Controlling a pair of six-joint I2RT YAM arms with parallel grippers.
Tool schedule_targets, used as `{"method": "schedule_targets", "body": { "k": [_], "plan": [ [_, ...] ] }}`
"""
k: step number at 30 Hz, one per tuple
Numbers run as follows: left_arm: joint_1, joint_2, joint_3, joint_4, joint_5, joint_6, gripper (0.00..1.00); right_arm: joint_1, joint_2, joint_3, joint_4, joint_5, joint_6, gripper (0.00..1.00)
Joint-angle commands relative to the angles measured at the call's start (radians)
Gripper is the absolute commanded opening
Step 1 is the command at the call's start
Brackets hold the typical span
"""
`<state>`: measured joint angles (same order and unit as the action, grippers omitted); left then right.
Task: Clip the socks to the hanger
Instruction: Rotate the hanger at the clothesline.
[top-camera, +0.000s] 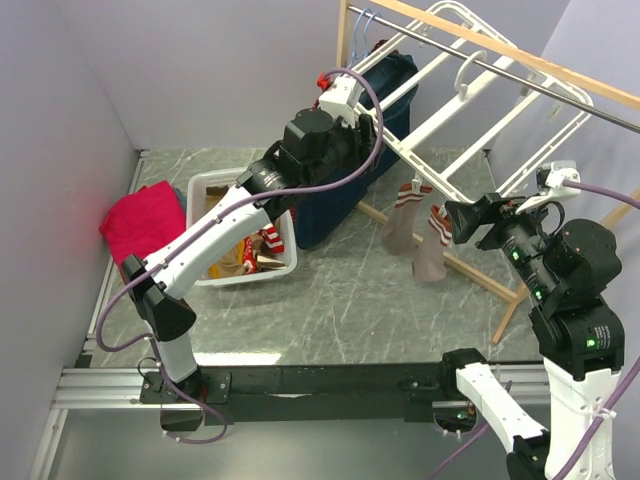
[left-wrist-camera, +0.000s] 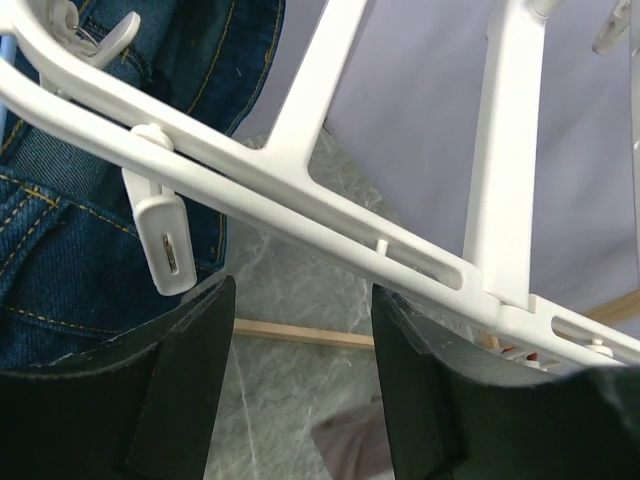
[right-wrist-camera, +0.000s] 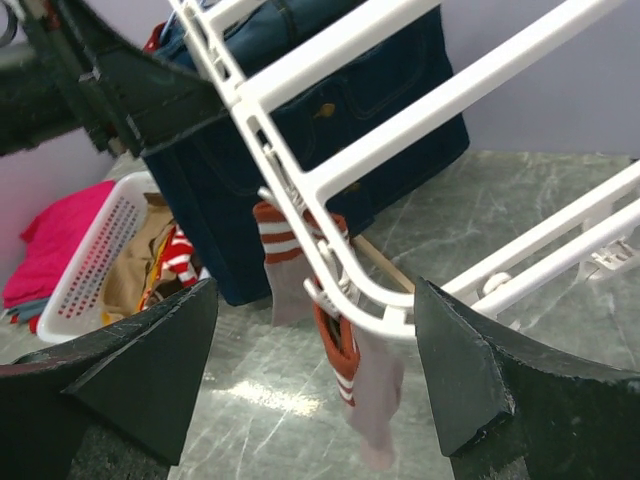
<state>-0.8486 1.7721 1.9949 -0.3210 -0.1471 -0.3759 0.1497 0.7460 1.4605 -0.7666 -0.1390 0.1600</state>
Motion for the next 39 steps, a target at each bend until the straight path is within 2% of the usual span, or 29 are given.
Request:
{"method": "schedule_targets", "body": {
  "k": [1, 10, 18, 20, 31, 34, 39],
  "plan": [
    [0.01, 0.019, 0.093, 0.051, 0.023, 0.031, 0.63, -0.004, -0.026, -0.017, 0.046, -0.065, 0.004, 0.85],
    [0.031, 0.052, 0.116, 0.114, 0.023, 0.042, 0.66, -0.004, -0.109, -0.091, 0.078, -0.165, 0.029, 0.83],
    [0.069, 0.075, 0.143, 0.158, -0.002, 0.061, 0.68, -0.004, -0.186, -0.155, 0.058, 0.018, 0.042, 0.81],
    [0.072, 0.09, 0.154, 0.163, 0.001, 0.071, 0.69, -0.002, -0.207, -0.166, 0.062, 0.024, 0.041, 0.81],
    [0.103, 0.171, 0.265, 0.178, 0.009, 0.106, 0.73, -0.002, -0.25, -0.249, 0.115, -0.102, -0.007, 0.74],
    [0.109, 0.149, 0.249, 0.175, -0.002, 0.117, 0.79, -0.002, -0.243, -0.256, 0.134, -0.113, -0.004, 0.73],
    [0.109, 0.023, 0.113, 0.197, -0.02, 0.137, 0.87, -0.002, -0.214, -0.258, 0.174, -0.129, -0.002, 0.72]
  ]
}}
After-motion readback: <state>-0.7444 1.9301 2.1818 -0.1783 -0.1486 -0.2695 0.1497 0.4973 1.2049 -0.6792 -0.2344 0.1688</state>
